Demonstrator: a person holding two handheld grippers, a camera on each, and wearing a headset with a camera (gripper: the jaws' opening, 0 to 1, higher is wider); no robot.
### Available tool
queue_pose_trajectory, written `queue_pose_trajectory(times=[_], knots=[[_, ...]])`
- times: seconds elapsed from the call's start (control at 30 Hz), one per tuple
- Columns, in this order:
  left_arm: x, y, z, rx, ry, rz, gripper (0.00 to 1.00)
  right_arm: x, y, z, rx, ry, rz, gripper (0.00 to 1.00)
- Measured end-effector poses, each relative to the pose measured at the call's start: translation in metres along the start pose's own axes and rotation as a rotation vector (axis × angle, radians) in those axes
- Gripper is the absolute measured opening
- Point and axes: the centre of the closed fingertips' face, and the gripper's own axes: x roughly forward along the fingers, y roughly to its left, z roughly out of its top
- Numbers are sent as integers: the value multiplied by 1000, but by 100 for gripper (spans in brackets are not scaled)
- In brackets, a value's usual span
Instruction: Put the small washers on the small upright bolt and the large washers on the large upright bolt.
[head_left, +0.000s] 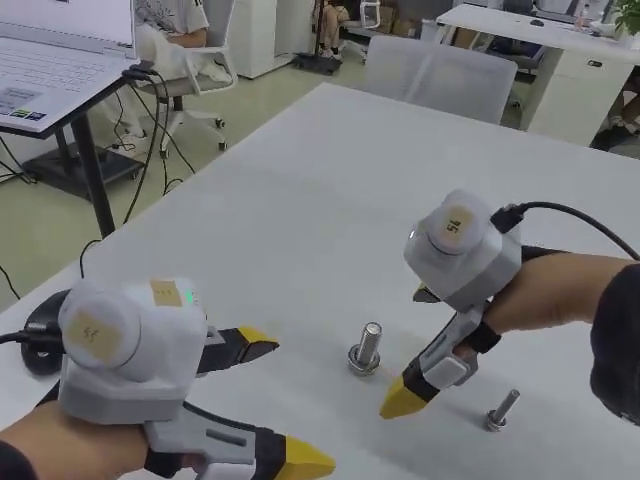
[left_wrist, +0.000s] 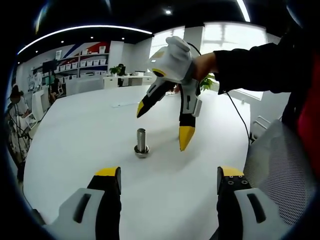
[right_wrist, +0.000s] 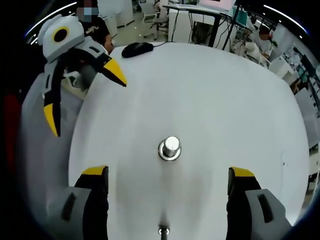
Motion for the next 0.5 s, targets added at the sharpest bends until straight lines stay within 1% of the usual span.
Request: queue_pose_trajectory(times=[0.17, 0.2, 0.3, 0.43, 0.47, 0.5], knots=[[1, -1, 2, 3, 2, -6, 78, -9, -1, -1, 24, -38, -19, 100], [1, -1, 2, 4, 4, -7, 78, -12, -2, -1, 28, -52, -30, 100], [0, -1, 1, 5, 8, -12, 78, -18, -2, -4, 41, -65, -42, 100], [-1, 0, 1, 3, 11, -17, 78, -31, -5, -5, 68, -100, -78, 100], [-1, 0, 1, 3, 11, -18, 78, -35, -6, -4, 74, -119, -94, 100], [-2, 1, 1, 5, 12, -17, 78, -39, -6, -4, 84, -130, -96, 100]])
